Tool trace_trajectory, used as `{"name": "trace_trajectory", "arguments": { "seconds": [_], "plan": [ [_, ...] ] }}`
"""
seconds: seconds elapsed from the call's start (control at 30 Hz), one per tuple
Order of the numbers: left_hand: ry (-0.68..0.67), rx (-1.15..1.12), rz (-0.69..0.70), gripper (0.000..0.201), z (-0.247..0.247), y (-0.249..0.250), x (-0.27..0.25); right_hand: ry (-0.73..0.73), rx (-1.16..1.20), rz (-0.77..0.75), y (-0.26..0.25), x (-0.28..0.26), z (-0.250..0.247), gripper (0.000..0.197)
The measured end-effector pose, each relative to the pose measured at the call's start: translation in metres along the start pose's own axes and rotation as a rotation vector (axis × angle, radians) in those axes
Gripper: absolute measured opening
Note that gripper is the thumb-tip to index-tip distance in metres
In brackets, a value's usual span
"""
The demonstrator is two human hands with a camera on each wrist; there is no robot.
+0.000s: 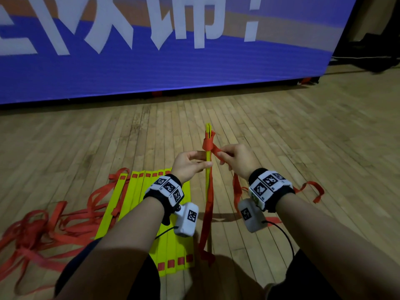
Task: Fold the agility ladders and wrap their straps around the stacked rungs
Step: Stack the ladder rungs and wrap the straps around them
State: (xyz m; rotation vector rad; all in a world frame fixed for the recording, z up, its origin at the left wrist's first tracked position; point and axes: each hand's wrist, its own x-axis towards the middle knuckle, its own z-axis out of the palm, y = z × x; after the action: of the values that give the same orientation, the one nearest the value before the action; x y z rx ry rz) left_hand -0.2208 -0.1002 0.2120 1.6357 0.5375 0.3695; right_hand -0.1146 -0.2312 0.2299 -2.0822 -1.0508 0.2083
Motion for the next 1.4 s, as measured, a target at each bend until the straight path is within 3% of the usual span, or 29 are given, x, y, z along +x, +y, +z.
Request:
{"name": "trace_trajectory", "arguments": {
  "seconds": [0.13, 0.33, 0.47, 0.6, 0.8, 1.0, 1.1, 1.17, 1.27, 1.4],
  "plan": [
    [0.027, 0.026, 0.011, 0.020, 0.003, -0.002, 0.001, 0.011, -0.043, -0.045, -0.013, -0.001, 0.004, 0.022],
    [0.090, 0.036, 0.032, 0.021, 0.003, -0.004, 0.005, 0.033, -0.109, 0.007, -0.015, -0.001, 0.009, 0.018],
    [0.123, 0.101, 0.030, 0.020, 0.008, -0.007, 0.008, 0.118, -0.211, 0.086, -0.020, -0.004, 0.010, 0.030],
    [0.144, 0.078, 0.075, 0.022, 0.015, -0.003, 0.004, 0.194, -0.282, 0.099, -0.022, -0.005, 0.007, 0.027],
    [-0.010, -0.024, 0.027, 0.021, 0.008, 0.003, 0.003, 0.210, -0.151, 0.160, -0.020, -0.004, 0.004, 0.024],
    [0.053, -0.135, -0.065, 0.011, 0.001, 0.005, 0.002, 0.157, 0.177, 0.243, 0.004, 0.011, 0.000, 0.035],
    [0.061, -0.181, -0.081, 0.010, 0.004, 0.005, 0.000, 0.165, 0.209, 0.245, 0.011, 0.014, 0.005, 0.032],
    [0.051, -0.197, -0.081, 0.010, 0.007, 0.007, -0.002, 0.185, 0.107, 0.201, 0.010, 0.013, 0.001, 0.034],
    [0.051, -0.203, -0.069, 0.008, 0.009, 0.008, -0.004, 0.192, -0.289, 0.093, -0.003, 0.002, -0.007, 0.032],
    [0.071, -0.213, -0.056, 0.005, 0.010, 0.007, -0.004, 0.153, -0.344, 0.083, -0.014, -0.006, -0.006, 0.033]
  ]
}}
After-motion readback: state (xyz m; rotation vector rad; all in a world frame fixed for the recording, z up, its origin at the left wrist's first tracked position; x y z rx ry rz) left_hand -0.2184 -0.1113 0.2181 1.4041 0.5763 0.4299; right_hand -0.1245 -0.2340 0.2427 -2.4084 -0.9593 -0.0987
